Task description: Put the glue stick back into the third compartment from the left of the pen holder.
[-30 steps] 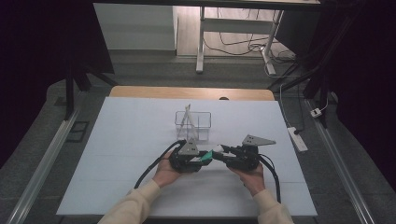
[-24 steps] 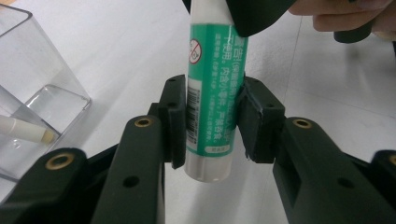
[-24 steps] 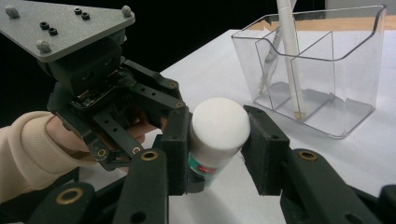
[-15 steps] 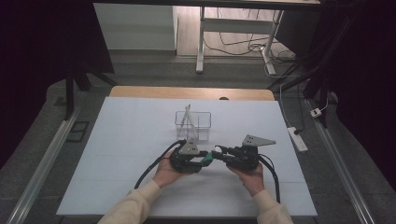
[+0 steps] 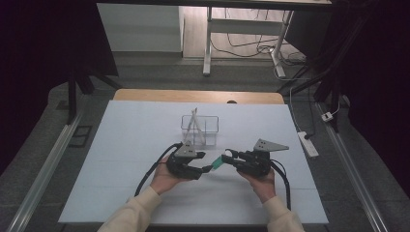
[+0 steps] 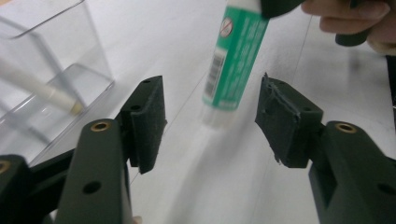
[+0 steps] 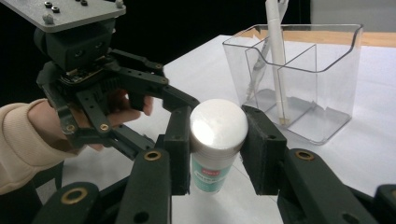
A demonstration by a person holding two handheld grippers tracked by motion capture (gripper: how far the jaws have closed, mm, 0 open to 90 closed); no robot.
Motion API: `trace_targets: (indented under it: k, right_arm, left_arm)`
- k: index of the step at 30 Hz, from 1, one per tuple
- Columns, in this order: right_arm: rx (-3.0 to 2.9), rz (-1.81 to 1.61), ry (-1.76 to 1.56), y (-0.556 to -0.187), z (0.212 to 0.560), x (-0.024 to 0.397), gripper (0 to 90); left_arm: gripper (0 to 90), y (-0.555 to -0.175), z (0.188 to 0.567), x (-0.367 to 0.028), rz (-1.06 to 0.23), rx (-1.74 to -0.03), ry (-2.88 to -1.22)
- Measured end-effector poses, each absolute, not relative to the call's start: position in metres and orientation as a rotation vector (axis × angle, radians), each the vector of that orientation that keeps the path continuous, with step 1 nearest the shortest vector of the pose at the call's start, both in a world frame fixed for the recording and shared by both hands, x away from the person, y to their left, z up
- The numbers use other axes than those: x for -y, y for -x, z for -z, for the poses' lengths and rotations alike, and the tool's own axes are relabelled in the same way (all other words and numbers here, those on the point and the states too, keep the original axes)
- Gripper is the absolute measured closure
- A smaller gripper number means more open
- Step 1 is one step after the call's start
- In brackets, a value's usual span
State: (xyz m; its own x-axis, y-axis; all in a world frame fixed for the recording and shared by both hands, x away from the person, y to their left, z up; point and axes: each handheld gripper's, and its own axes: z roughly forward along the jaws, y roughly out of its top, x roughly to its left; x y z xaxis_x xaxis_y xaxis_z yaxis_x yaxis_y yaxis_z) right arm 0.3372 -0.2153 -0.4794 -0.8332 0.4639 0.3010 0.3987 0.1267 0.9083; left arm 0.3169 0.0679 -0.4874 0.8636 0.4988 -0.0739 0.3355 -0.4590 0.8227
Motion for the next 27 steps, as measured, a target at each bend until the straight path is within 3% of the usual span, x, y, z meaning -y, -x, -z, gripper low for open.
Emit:
trace_targets:
  k: [27]
  right_arm:
    - [-2.256,-1.815,-0.883,-0.336,0.47,0.226,64.2]
  left_arm:
    - [35.3,-0.288,0.493,-0.156,-0.277,-0.782,-2.088]
